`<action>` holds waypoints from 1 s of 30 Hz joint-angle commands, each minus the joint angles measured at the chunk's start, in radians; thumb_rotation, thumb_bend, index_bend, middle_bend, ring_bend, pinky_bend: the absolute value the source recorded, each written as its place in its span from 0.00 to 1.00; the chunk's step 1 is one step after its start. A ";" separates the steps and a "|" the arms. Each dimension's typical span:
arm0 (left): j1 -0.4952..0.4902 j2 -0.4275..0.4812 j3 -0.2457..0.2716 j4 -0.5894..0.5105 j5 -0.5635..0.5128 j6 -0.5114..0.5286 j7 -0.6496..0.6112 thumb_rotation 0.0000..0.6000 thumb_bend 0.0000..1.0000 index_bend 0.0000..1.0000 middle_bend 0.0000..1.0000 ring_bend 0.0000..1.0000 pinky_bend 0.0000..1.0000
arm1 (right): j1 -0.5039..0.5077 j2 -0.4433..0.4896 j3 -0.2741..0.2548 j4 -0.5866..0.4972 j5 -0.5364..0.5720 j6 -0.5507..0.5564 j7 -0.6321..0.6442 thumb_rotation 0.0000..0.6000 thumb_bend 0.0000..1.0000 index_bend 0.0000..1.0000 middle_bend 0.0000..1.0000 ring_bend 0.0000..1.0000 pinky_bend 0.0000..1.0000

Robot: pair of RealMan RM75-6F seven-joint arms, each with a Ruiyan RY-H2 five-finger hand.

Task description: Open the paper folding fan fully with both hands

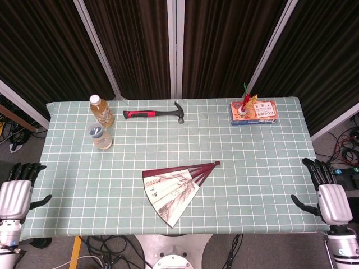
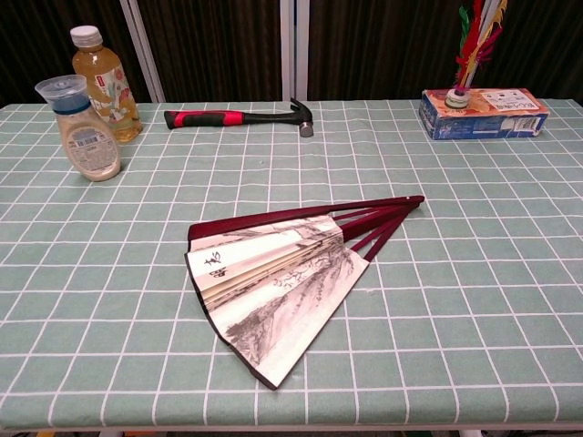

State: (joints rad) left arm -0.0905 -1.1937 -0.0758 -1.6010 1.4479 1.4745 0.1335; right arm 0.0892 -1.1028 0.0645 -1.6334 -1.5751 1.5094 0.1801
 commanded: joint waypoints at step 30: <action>-0.829 -0.319 -0.148 0.278 -0.240 -0.992 -0.256 1.00 0.16 0.26 0.27 0.24 0.30 | 0.155 0.065 0.044 0.012 0.025 -0.168 0.030 1.00 0.12 0.07 0.08 0.00 0.00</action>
State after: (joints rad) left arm -0.8799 -1.4690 -0.2256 -1.3585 1.2571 0.5269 -0.1448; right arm 0.2435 -1.0377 0.1093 -1.6216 -1.5506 1.3420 0.2103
